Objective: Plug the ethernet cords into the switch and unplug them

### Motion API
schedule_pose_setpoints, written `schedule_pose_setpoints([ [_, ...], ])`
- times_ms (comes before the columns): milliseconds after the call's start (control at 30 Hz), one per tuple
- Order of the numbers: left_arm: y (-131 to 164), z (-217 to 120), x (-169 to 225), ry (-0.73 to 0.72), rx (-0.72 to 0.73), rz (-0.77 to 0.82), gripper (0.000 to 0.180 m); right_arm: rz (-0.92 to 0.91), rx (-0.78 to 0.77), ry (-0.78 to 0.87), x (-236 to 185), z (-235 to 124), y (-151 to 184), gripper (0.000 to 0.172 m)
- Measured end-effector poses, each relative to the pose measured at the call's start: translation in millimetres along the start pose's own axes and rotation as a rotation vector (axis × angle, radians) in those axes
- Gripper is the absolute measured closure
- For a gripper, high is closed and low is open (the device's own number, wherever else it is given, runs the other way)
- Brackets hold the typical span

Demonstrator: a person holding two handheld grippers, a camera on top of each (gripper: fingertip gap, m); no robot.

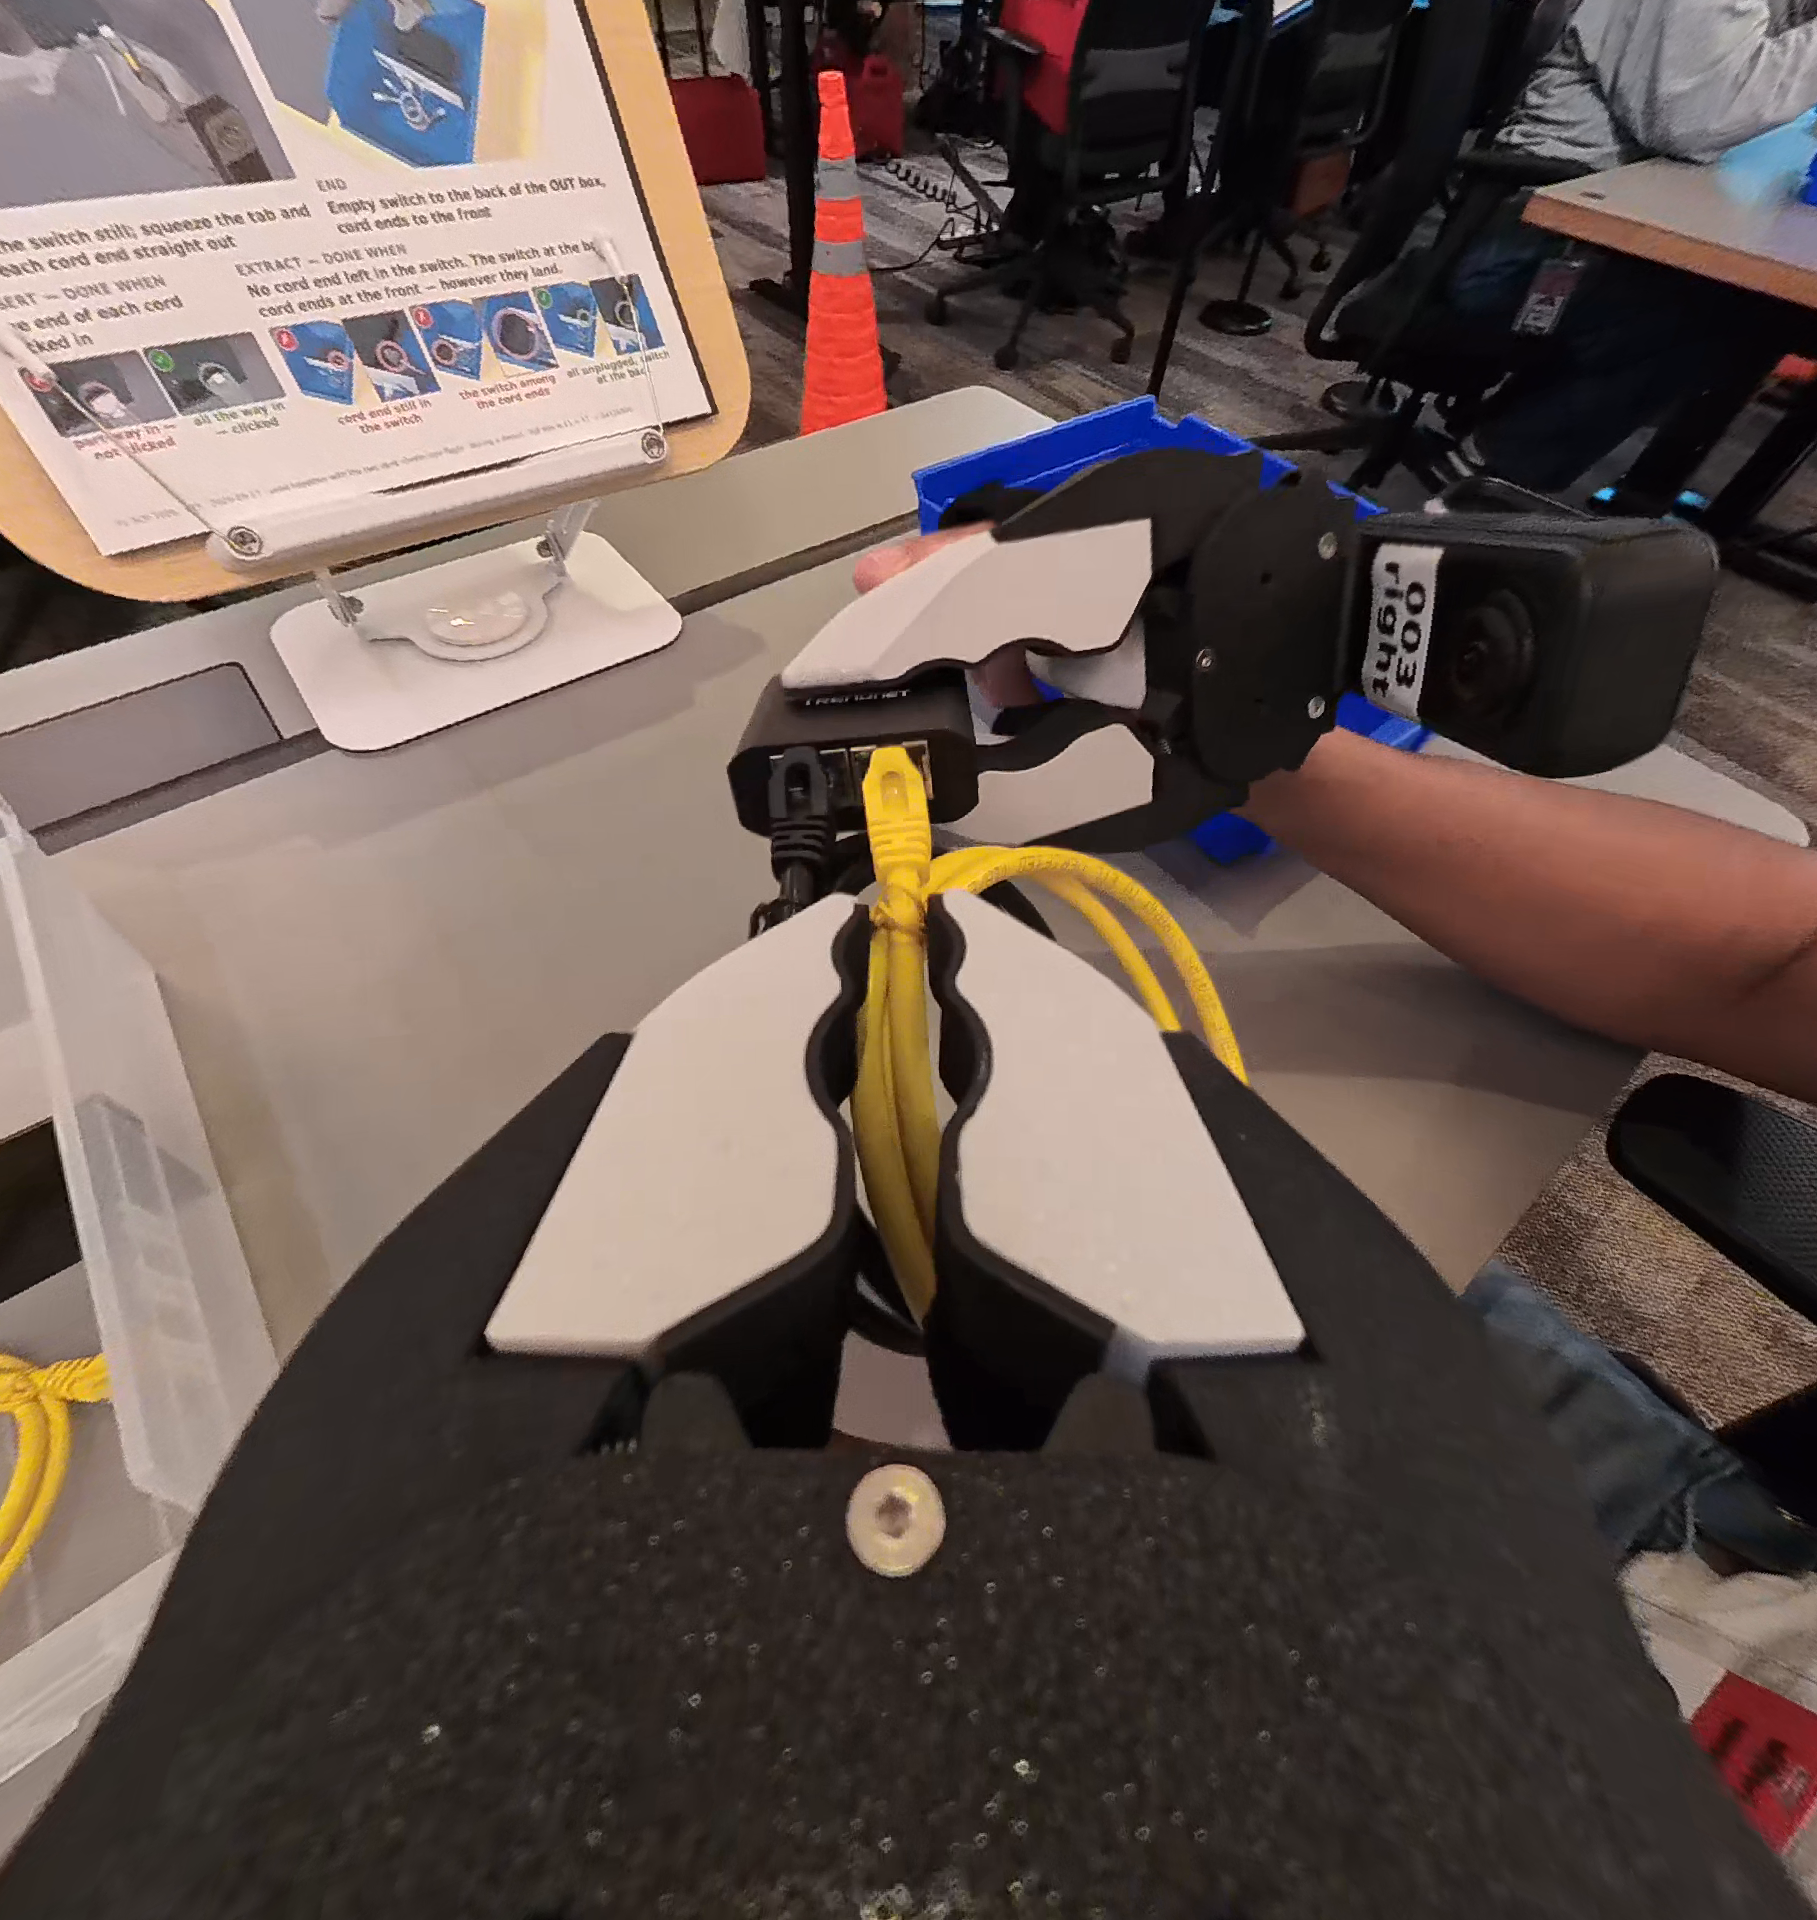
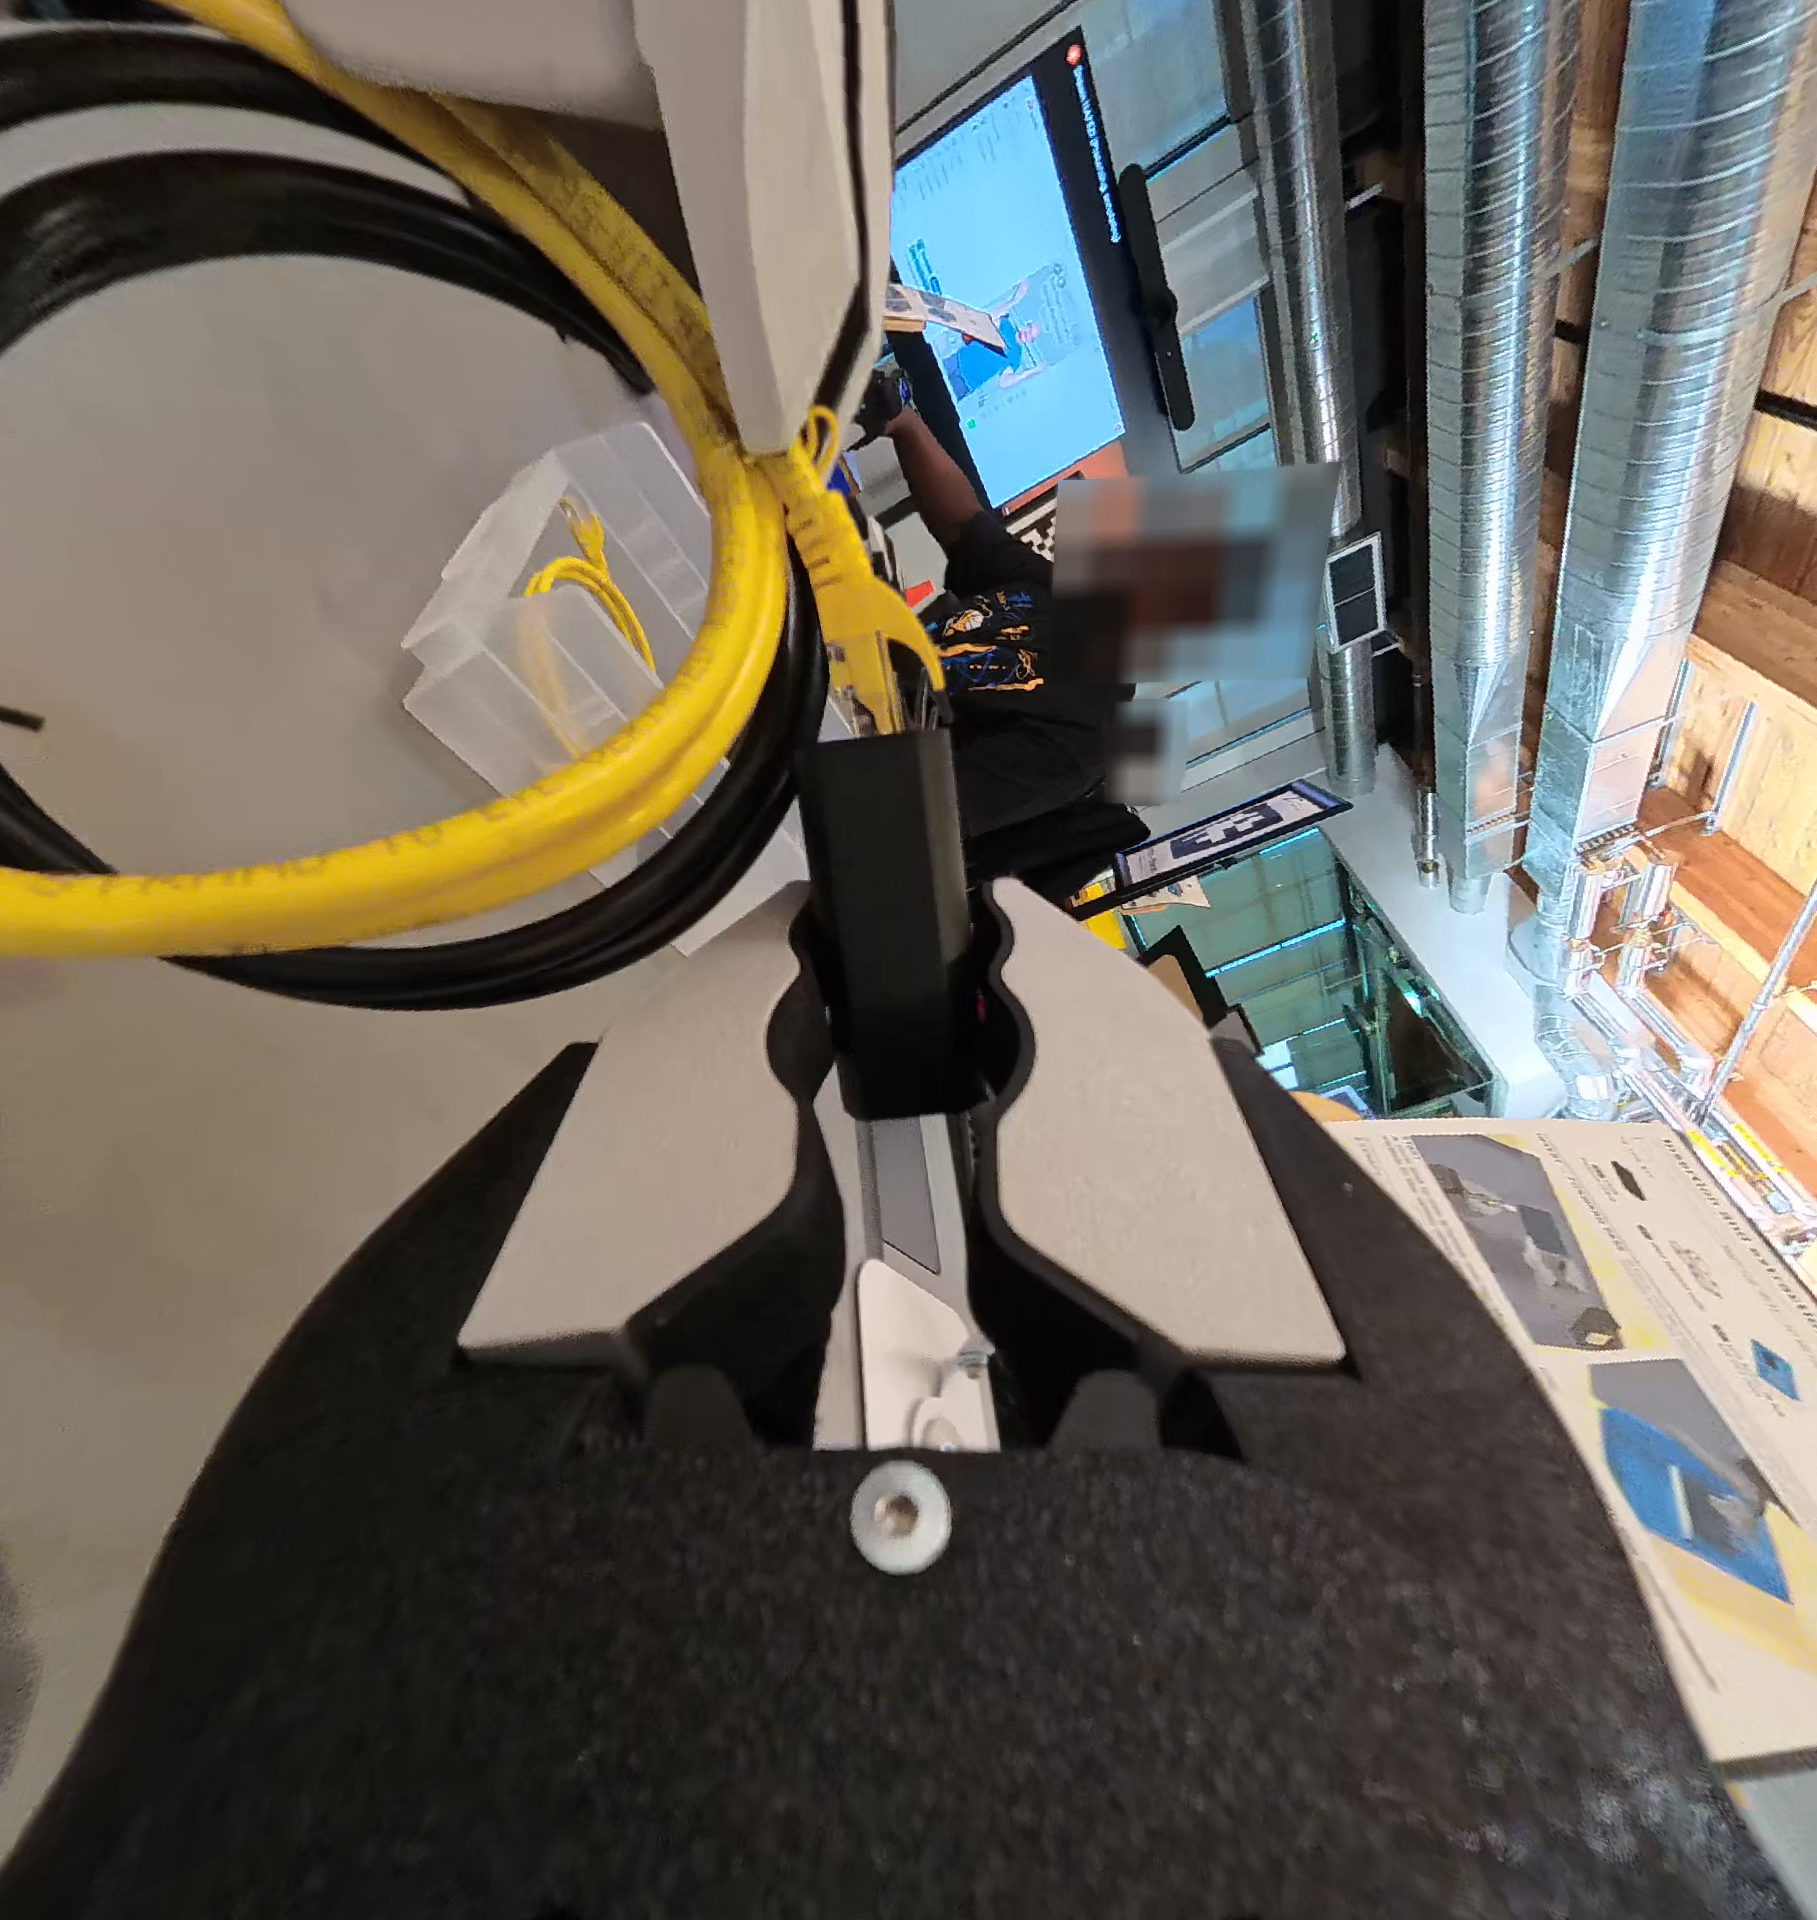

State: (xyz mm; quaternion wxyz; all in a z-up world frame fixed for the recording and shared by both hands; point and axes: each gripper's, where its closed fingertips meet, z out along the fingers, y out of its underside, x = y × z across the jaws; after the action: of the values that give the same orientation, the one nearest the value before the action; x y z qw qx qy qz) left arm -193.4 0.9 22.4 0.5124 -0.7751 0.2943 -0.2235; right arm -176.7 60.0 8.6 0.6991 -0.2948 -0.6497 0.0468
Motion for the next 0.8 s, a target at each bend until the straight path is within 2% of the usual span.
schedule_pose_setpoints([
  [267, 0, 1, -8, -0.033, 0.012, -0.055, 0.172, 0.080, -0.016, 0.001, -7, 8, 5, 0.147],
  [433, 5, 4, -7, -0.001, -0.014, -0.057, 0.172, 0.048, -0.053, -0.019, -16, 13, 6, 0.148],
  [667, 4, 4, -17, -0.028, -0.026, -0.032, 0.172, 0.097, -0.051, -0.030, -16, 15, 8, 0.148],
  [800, 2, 2, -18, -0.091, -0.015, 0.038, 0.172, 0.098, -0.070, -0.028, -15, 16, 5, 0.148],
])
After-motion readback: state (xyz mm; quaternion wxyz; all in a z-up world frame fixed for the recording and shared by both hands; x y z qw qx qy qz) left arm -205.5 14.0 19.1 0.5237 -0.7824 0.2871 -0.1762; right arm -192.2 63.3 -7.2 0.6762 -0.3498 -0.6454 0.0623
